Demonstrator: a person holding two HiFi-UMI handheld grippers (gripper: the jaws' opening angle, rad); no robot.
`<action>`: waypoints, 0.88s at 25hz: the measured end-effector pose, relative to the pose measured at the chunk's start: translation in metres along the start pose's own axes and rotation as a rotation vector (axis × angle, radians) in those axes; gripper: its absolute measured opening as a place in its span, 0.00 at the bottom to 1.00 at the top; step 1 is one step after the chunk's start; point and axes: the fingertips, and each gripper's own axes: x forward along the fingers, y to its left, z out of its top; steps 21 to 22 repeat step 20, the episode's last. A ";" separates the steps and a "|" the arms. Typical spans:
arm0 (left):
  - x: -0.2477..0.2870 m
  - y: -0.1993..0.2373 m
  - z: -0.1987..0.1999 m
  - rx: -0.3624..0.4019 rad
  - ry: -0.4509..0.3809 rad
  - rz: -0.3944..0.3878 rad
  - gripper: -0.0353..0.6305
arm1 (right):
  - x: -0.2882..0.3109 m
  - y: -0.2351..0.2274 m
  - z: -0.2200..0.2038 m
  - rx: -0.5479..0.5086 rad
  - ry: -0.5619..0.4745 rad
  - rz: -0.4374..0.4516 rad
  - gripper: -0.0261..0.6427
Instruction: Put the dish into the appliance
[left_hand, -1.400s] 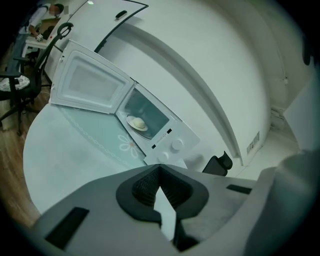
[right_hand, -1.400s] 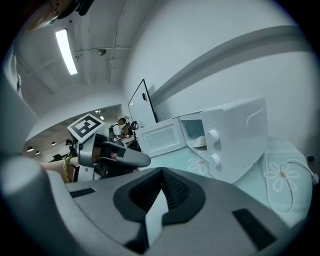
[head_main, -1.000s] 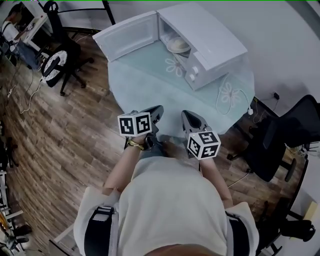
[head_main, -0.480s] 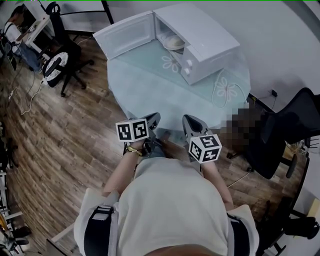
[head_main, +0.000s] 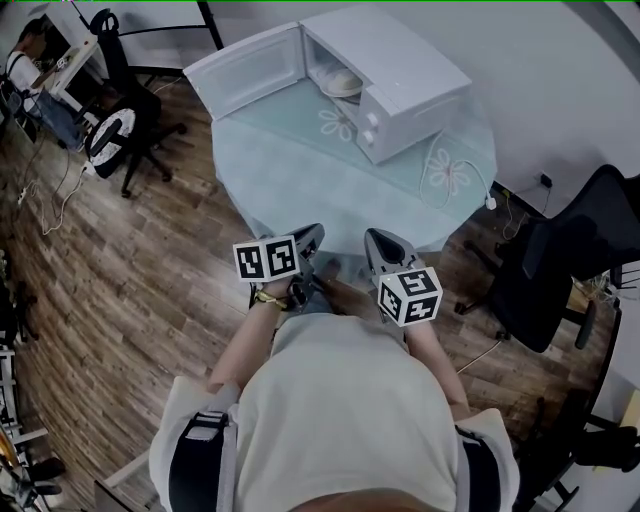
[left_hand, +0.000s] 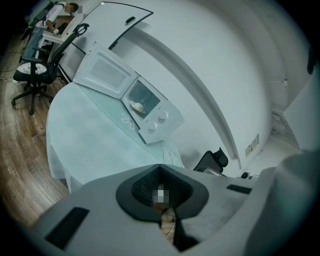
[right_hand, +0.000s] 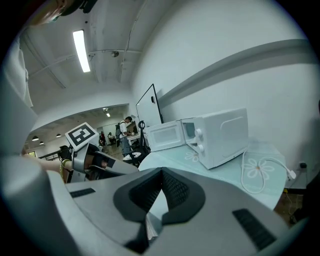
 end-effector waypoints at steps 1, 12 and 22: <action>0.000 0.000 0.000 0.001 0.001 -0.001 0.07 | 0.000 0.001 0.000 0.000 -0.001 0.002 0.05; 0.003 0.002 -0.001 -0.005 0.015 0.002 0.07 | 0.002 0.002 0.000 -0.003 0.001 0.004 0.05; 0.002 0.005 -0.002 -0.016 0.015 0.005 0.07 | 0.004 0.006 -0.003 -0.007 0.006 0.013 0.05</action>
